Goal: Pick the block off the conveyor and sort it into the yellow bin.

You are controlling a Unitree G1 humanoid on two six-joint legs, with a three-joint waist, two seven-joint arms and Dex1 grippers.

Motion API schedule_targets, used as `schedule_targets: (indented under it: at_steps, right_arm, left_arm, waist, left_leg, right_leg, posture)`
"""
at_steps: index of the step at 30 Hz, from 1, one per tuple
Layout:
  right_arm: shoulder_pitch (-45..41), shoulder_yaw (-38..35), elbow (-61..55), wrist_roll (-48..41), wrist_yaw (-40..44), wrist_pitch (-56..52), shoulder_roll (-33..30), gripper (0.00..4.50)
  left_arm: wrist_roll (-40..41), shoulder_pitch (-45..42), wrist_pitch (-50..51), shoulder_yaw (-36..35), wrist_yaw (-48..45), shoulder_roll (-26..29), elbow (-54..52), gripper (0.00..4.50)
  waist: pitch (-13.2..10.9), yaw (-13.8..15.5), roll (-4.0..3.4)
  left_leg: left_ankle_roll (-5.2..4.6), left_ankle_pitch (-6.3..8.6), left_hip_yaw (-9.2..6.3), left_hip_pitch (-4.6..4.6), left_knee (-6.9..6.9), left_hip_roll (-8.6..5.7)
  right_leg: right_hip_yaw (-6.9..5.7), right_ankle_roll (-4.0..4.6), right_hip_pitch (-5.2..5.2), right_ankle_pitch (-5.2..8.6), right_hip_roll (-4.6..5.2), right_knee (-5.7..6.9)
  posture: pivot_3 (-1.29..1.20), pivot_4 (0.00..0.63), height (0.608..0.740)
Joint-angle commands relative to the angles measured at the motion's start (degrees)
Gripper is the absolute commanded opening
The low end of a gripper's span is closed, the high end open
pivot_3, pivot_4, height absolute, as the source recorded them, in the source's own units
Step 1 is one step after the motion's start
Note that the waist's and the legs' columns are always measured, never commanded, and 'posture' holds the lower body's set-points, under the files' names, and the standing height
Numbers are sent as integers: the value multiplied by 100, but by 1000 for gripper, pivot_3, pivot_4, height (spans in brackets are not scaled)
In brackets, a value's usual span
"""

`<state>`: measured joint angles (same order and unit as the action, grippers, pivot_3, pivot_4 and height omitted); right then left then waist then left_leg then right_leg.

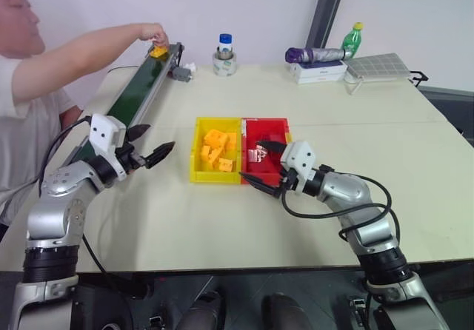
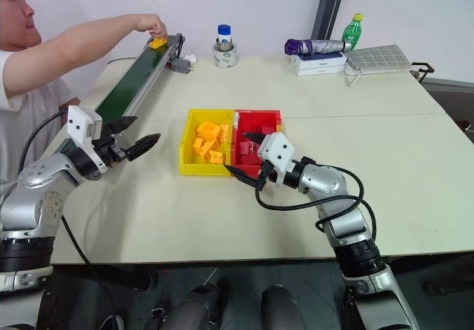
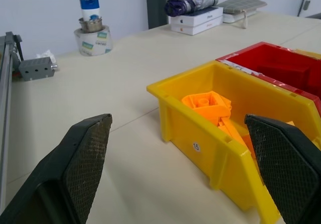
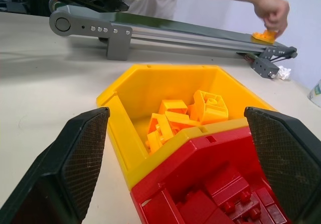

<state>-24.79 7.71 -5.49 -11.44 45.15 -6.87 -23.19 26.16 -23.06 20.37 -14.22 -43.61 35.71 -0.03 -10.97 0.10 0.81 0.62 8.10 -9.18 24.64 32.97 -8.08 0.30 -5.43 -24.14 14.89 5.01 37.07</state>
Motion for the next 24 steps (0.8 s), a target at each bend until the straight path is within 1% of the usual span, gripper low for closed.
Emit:
schedule_targets:
  at_steps: [1,6,10,18,24]
  right_arm:
    - [-18,-41,-186,-22,-34,122,24,4500]
    - [-15,-54,-199,-32,-42,104,14,4500]
    - [-13,-45,-185,-33,-25,110,4,4500]
    - [-7,-24,-154,-49,3,136,25,4500]
    - [-79,-16,-79,-47,57,162,39,4500]
  left_arm:
    - [-67,-180,-197,-20,4,47,-26,4473]
    - [-75,-133,-298,-67,15,25,-58,4473]
    - [134,15,-225,-204,-77,40,-196,4473]
    - [419,525,-112,-517,198,-36,-676,4473]
    - [514,645,-73,-610,273,4,-737,4473]
  waist:
    - [0,2,0]
    - [0,-1,0]
    - [0,-9,0]
    - [0,-81,0]
    - [0,-80,0]
  left_leg:
    - [0,0,0,0,0,0]
    - [0,0,0,0,0,0]
    - [0,0,0,0,0,0]
    - [0,0,-1,0,0,0]
    - [0,0,-1,0,0,0]
  right_leg:
    - [0,0,0,0,0,0]
    - [0,0,0,0,0,0]
    - [0,0,0,0,0,0]
    - [0,0,1,0,0,-1]
    - [1,0,0,0,0,1]
  posture:
    - [0,150,740]
    - [0,150,740]
    - [0,150,740]
    - [0,150,740]
    - [0,150,740]
